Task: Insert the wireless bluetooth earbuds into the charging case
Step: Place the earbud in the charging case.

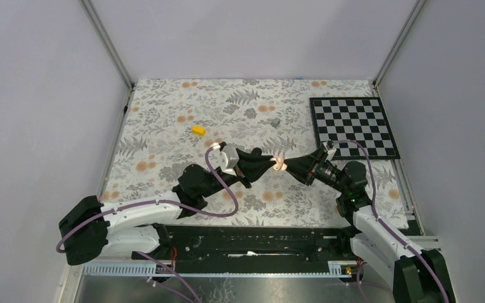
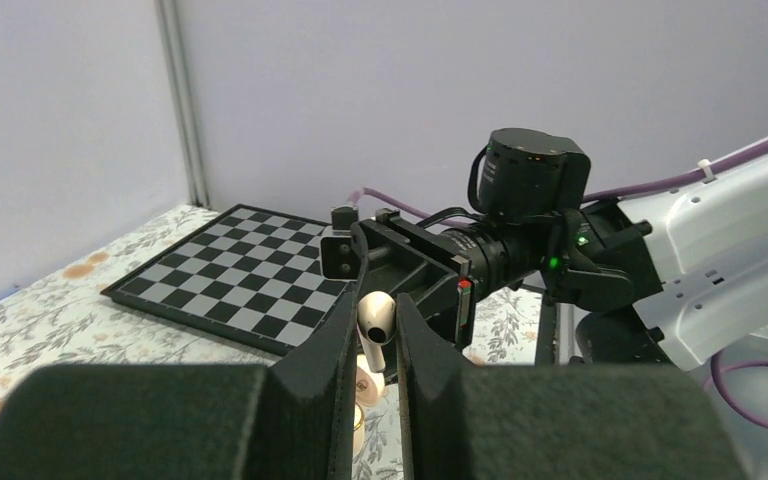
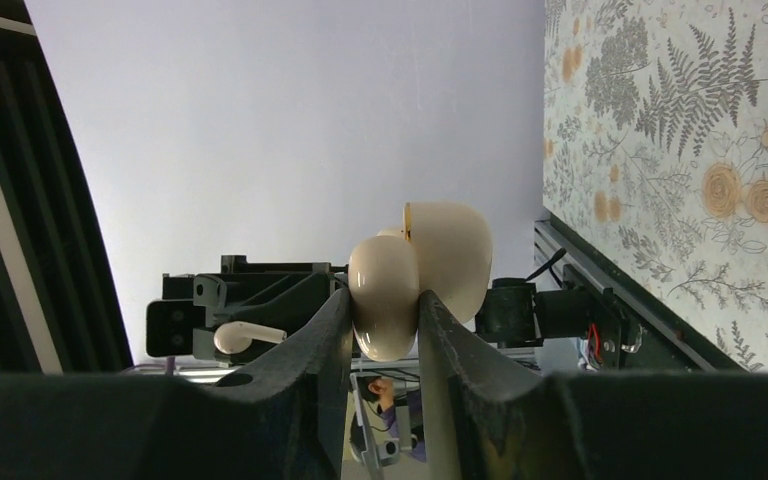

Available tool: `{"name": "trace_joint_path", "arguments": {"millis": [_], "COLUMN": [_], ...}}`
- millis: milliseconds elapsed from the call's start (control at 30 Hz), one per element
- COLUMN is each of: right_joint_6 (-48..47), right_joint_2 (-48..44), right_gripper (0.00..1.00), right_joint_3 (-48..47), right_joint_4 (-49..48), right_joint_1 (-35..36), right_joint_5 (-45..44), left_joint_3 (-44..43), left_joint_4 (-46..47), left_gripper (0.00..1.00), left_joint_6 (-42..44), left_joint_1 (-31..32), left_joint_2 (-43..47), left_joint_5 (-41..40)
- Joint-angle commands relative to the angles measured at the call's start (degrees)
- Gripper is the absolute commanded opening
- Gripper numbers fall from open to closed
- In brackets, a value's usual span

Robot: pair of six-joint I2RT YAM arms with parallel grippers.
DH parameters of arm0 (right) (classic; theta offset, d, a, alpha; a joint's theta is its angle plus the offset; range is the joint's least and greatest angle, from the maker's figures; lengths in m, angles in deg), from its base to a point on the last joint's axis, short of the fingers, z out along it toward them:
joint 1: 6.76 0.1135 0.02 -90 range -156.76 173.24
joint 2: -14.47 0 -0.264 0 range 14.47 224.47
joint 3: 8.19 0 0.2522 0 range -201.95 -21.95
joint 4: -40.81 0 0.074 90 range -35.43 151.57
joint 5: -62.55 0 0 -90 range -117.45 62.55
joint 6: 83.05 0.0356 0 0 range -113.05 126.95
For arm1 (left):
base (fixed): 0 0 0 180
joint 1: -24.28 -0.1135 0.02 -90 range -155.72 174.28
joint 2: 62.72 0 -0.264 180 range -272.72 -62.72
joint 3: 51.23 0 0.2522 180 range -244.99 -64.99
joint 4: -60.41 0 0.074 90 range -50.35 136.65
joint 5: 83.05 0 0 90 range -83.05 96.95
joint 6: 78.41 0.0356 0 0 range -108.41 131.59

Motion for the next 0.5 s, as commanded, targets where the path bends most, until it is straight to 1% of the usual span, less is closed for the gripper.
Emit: {"name": "trace_joint_path", "arguments": {"millis": [0, 333, 467], "right_joint_6": [3.7, 9.2, 9.3], "right_joint_2": [-1.8, -6.0, -9.0], "right_gripper": [0.0, 0.0, 0.0], "right_joint_3": [0.0, 1.4, 1.7], "right_joint_4": [-4.5, -5.8, -2.5], "right_joint_1": [0.4, 0.4, 0.4], "right_joint_5": [-0.3, 0.2, 0.4], "left_joint_3": [0.7, 0.6, -0.5], "left_joint_4": [7.8, 12.6, 13.3], "left_gripper": [0.0, 0.0, 0.0], "left_joint_6": [0.3, 1.4, 2.2], "left_joint_1": [-0.3, -0.2, -0.3], "left_joint_2": [-1.4, -4.8, -7.0], "left_joint_5": [5.9, 8.2, 11.2]}}
